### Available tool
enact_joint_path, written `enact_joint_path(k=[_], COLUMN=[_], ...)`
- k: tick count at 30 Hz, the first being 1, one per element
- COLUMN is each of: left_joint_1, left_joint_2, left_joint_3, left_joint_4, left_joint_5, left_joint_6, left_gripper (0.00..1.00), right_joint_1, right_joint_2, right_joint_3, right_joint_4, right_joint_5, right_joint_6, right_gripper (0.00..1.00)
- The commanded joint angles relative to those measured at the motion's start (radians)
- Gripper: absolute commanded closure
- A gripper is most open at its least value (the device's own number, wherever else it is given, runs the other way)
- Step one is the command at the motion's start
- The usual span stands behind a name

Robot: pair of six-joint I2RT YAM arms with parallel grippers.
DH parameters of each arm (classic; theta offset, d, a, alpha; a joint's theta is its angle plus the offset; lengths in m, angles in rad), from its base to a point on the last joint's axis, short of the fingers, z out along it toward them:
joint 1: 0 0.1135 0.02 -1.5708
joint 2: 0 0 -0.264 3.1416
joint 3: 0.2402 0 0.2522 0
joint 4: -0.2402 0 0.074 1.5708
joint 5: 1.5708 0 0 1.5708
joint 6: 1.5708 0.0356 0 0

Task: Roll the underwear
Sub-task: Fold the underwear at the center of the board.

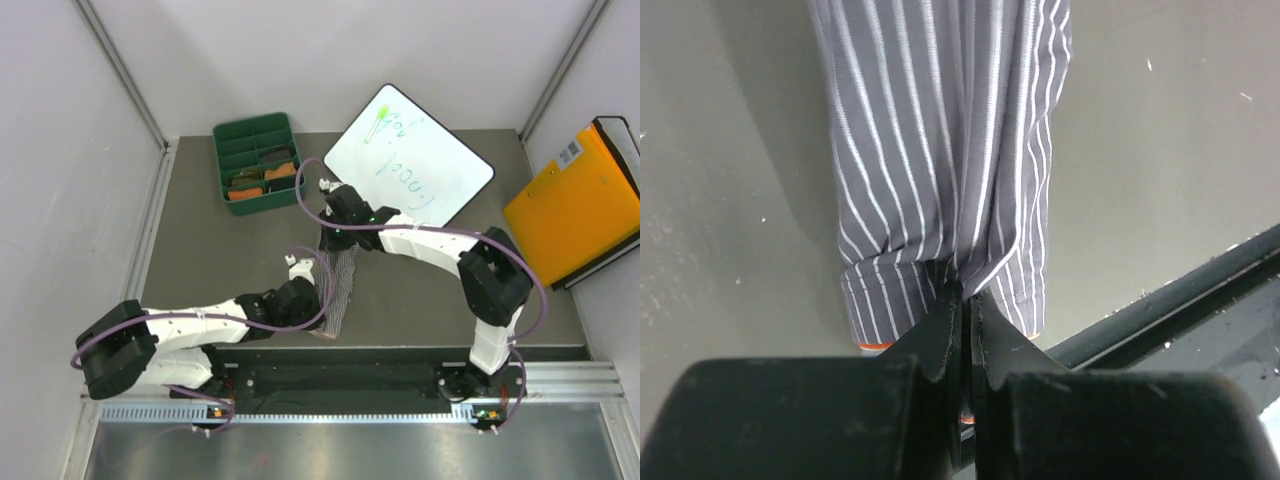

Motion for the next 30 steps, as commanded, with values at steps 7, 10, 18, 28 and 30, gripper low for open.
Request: enact_joint_path(k=[7,10,18,28,30], left_joint_1=[-0.077,-0.09,-0.114,-0.116,-0.116], left_joint_2=[0.09,0.119,0.152,-0.011,-0.034], left_joint_3=[0.12,0.137,0.155,0.145,0.134], left_joint_4=[-0.104,-0.102,-0.036,-0.012,-0.016], left_joint_5=[-0.056,-0.053,-0.001,0.12,0.104], left_joint_6=[-0.038,-0.048,-0.041,0.011,0.022], left_gripper=[1.0,1.0,0.55,0.14,0.13], right_joint_1=[-0.011,-0.02,-0.055,-0.06,-0.06], right_joint_2=[-0.102,-0.105,-0.09,-0.084,-0.09], right_joint_3=[-0.084,-0.112,-0.153,-0.158,-0.157], right_joint_4=[-0.038,-0.029,0.002,0.025,0.031], right_joint_5=[0.141,0.147,0.148,0.125,0.107], right_joint_6=[0.02,0.03,0.037,0.029,0.03], right_gripper=[0.98,0.98,0.99,0.99,0.98])
